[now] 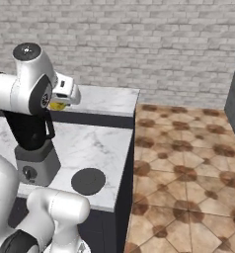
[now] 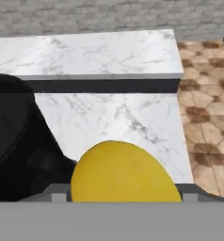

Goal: Grab the lemon and garlic from the fridge, place them in the blender, close the lid, and turn on the blender to create a marinade.

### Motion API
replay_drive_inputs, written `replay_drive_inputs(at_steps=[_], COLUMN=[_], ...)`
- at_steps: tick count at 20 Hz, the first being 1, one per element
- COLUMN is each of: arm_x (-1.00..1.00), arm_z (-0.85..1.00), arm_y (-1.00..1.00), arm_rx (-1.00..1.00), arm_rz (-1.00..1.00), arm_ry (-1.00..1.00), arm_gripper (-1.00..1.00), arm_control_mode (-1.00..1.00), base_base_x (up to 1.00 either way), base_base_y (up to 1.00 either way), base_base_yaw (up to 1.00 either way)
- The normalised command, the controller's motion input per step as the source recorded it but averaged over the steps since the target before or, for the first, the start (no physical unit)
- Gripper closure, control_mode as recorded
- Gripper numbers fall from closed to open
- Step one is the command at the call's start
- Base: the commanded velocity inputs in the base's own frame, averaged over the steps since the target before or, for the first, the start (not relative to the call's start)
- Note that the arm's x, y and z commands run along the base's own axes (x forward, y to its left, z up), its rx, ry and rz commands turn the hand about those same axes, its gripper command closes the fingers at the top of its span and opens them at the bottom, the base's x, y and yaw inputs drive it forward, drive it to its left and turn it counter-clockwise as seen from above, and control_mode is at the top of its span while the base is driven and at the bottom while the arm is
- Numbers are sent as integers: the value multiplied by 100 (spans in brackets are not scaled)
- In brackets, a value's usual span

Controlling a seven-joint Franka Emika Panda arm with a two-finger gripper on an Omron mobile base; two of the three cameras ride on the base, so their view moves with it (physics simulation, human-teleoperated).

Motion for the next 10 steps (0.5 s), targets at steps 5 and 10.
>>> replay_drive_inputs(at_steps=[5, 10], arm_x=[60, 54], arm_z=[55, 21], arm_y=[100, 92], arm_rx=[-11, -5], arm_rz=[0, 2], arm_ry=[9, 13], arm_gripper=[100, 100], arm_control_mode=[-100, -100], base_base_x=[0, 0], base_base_y=[0, 0], base_base_yaw=[0, 0])
